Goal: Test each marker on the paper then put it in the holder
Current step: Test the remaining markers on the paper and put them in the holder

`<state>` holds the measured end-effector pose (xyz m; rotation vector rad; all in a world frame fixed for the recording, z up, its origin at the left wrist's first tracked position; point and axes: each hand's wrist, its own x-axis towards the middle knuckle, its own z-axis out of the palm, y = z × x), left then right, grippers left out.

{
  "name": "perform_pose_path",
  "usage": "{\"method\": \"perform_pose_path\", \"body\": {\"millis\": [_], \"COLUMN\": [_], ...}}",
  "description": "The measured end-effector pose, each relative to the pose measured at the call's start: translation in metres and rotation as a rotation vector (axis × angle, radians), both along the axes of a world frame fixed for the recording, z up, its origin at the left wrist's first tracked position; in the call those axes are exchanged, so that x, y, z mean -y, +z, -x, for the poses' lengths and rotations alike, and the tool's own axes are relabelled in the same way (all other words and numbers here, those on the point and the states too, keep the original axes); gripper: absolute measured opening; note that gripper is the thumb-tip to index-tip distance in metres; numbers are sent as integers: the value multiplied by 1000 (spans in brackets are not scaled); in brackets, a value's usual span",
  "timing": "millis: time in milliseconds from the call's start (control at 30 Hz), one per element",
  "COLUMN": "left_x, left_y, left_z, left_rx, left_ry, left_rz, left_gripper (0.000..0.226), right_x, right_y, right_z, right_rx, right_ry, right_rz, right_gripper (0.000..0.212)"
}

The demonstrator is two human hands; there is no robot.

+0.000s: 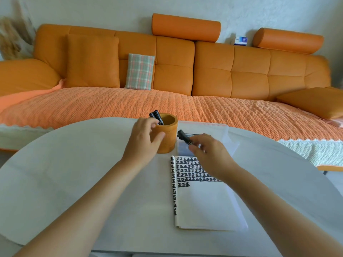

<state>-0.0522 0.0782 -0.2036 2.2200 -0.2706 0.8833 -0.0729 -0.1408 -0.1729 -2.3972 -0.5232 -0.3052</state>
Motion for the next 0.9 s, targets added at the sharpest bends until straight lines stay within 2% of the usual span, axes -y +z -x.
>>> {"method": "perform_pose_path", "body": {"millis": [67, 133, 233, 300, 433, 600, 767, 833, 900], "left_x": [-5, -8, -10, -10, -11, -12, -11, -10, -9], "left_y": [-5, -10, -19, -22, -21, -25, -26, -26, -26], "left_z": [-12, -23, -35, -39, -42, -41, -38, -38, -38], "left_rx": [-82, -252, -453, -458, -397, -378, -373, -373, -360], "left_ry": [73, 100, 9, -80, -150, -105, -96, -80, -57], "left_rz": [109, 191, 320, 364, 343, 341, 326, 331, 305], "left_gripper": [50, 69, 86, 82, 59, 64, 71, 75, 73], "right_x": [-9, -18, -35, -48, -71, -86, -87, -82, -72], "right_y": [16, 34, 57, 66, 69, 57, 53, 55, 58], "right_z": [-12, -30, -58, -75, -97, -108, -112, -112, -111], "right_rx": [-8, 7, 86, 117, 66, -103, -185, -222, -205], "right_ry": [-20, -50, -84, -88, -61, -73, -37, 15, 34], "right_rz": [-106, -188, -221, -211, -180, 178, 341, 304, 180], "right_gripper": [9, 10, 19, 21, 16, 8, 17, 21, 26]}}
